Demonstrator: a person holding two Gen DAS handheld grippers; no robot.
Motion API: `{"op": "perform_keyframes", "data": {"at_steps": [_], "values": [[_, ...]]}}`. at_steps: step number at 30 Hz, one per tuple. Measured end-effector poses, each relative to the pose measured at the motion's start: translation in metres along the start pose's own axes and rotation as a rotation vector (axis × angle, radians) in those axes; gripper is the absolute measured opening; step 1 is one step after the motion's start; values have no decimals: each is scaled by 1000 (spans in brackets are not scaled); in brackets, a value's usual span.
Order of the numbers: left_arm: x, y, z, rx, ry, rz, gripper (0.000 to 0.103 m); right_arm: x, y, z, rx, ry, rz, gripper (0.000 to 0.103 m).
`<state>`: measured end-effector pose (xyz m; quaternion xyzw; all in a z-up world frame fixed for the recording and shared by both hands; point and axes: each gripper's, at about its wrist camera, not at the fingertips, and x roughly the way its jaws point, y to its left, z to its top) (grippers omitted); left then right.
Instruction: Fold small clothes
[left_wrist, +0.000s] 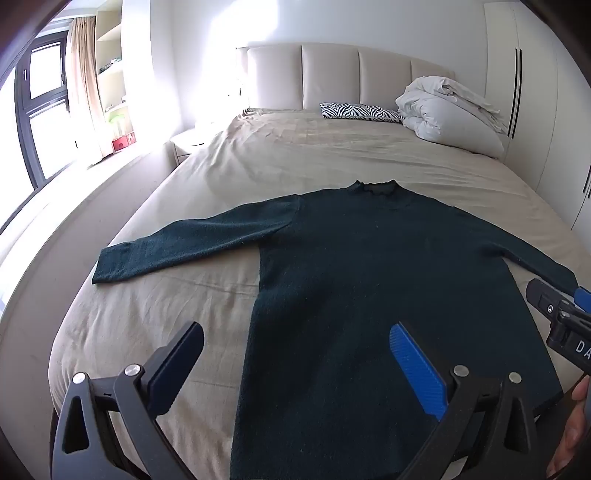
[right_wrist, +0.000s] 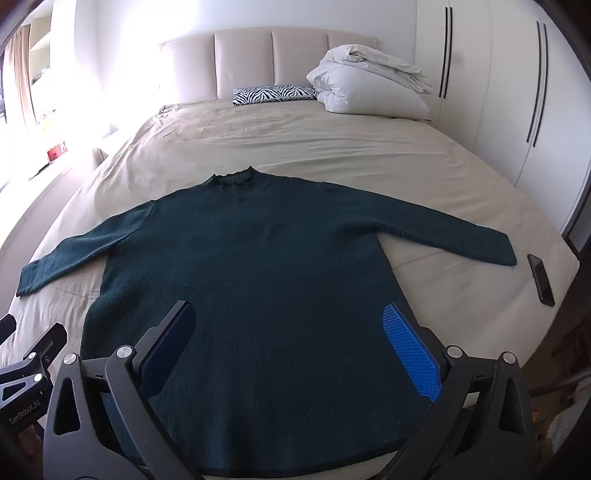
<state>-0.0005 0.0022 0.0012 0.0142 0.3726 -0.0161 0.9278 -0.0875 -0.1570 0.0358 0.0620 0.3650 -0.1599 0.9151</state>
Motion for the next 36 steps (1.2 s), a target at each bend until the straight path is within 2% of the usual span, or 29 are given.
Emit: {"op": "perform_keyframes", "data": {"at_steps": [36], "values": [[0, 1, 1, 6, -1, 4, 103, -3, 9, -9, -25, 8, -4, 103]]}}
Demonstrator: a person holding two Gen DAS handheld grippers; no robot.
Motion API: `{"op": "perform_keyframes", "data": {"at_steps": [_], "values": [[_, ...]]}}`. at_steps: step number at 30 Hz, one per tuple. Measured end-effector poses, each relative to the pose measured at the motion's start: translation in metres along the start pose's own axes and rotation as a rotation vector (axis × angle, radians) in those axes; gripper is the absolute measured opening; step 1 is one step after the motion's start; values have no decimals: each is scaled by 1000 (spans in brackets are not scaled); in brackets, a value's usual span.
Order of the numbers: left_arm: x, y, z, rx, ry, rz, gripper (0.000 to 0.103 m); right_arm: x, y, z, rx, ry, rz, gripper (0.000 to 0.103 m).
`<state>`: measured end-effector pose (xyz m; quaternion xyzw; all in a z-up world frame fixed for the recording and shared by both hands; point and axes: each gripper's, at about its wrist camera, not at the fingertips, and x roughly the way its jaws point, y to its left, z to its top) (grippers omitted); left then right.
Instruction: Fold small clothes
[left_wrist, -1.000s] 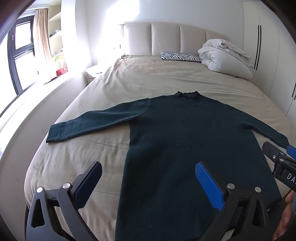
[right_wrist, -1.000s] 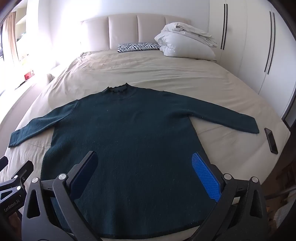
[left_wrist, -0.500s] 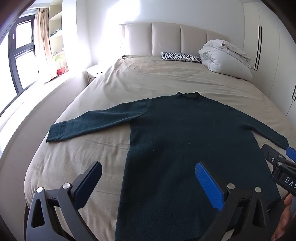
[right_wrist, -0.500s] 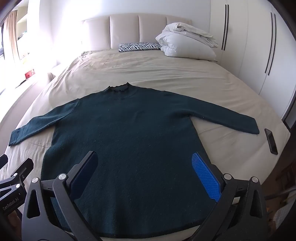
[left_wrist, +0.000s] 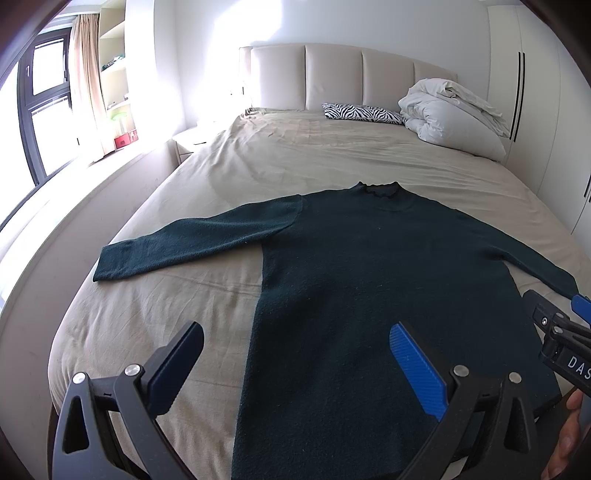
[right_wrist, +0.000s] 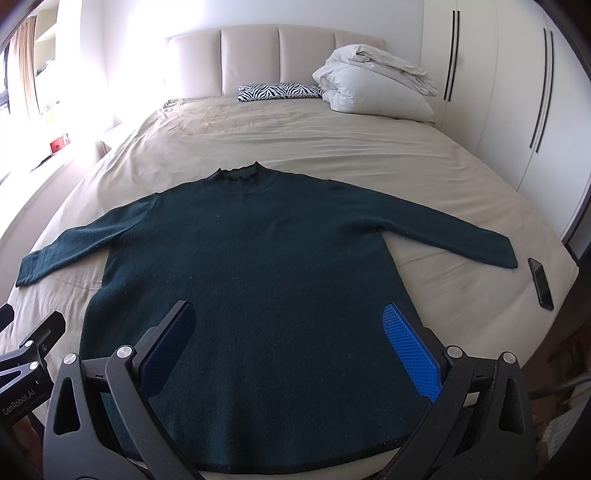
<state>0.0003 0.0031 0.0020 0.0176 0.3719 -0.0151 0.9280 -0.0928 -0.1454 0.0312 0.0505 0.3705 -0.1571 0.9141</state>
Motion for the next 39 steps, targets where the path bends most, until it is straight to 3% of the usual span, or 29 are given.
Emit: {"op": "perform_keyframes", "data": {"at_steps": [39], "values": [[0, 0, 0, -2, 2, -3, 103, 8, 4, -7, -7, 8, -2, 103]]}}
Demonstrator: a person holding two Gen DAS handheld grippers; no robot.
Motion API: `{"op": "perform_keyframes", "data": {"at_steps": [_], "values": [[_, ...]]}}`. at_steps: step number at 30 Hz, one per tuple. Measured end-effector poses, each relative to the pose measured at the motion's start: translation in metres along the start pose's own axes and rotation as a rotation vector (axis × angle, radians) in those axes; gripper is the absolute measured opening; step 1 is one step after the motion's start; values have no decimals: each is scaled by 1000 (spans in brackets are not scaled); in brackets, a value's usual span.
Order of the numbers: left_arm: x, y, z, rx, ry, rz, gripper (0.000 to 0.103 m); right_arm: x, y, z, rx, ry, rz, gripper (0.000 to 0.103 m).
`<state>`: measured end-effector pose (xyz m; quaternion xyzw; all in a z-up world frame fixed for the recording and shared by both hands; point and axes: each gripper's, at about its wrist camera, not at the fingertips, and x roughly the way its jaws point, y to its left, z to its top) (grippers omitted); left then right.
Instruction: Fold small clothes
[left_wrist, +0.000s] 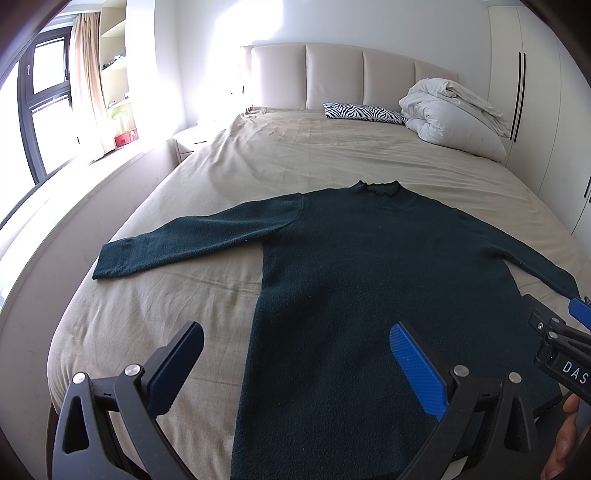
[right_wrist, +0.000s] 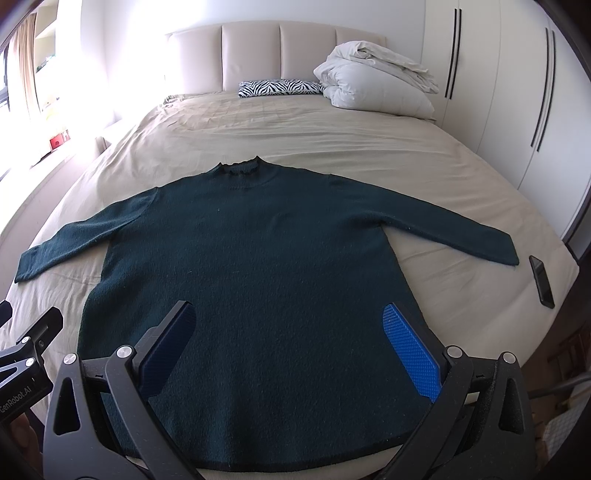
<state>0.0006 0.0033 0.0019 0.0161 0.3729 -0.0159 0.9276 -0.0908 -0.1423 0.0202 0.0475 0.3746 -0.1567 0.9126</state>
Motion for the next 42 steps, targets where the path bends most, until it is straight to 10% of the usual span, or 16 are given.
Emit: {"op": "perform_keyframes", "data": {"at_steps": [30, 38, 42], "values": [[18, 16, -19, -37, 32, -40, 103, 17, 3, -4, -6, 45, 1, 103], [51, 83, -18, -315, 126, -280, 103, 34, 3, -4, 13, 58, 36, 103], [57, 131, -17, -487, 12, -311, 103, 40, 9, -1, 12, 33, 83, 103]]}}
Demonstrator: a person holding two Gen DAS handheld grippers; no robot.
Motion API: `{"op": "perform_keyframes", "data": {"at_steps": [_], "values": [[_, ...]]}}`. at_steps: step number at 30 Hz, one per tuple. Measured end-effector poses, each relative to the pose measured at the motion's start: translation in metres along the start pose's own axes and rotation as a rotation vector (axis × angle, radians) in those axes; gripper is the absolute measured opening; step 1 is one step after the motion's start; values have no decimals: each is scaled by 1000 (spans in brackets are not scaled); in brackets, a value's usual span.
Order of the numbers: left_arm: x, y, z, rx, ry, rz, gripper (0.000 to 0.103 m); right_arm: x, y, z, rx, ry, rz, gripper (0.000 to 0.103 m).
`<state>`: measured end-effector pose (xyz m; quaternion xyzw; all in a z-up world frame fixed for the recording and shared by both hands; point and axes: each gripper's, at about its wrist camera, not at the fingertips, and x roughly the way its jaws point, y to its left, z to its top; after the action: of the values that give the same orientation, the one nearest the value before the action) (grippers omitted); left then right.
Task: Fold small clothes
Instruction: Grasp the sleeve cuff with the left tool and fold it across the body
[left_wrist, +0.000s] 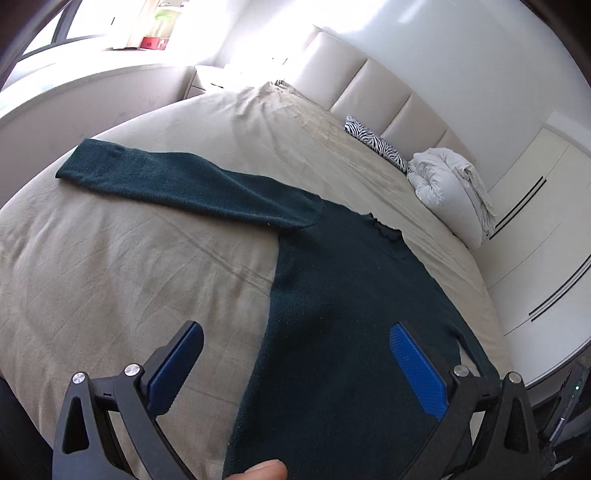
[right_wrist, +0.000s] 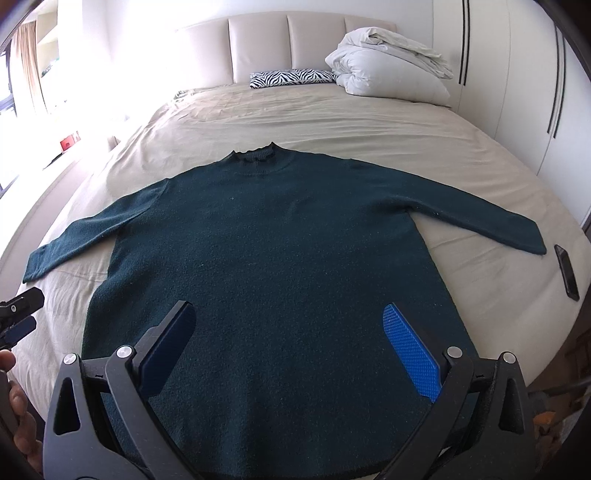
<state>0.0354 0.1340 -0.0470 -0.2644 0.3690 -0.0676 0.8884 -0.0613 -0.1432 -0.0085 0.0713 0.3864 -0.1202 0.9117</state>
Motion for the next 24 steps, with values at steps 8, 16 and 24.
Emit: {"op": "perform_keyframes", "data": {"at_steps": [8, 16, 24], "values": [[-5, 87, 54, -183, -87, 133, 103, 18, 8, 22, 8, -68, 85, 103], [22, 202, 107, -510, -196, 162, 103, 58, 19, 53, 35, -19, 194, 103], [53, 260, 121, -759, -234, 156, 103, 105, 33, 71, 90, 60, 306, 71]]}}
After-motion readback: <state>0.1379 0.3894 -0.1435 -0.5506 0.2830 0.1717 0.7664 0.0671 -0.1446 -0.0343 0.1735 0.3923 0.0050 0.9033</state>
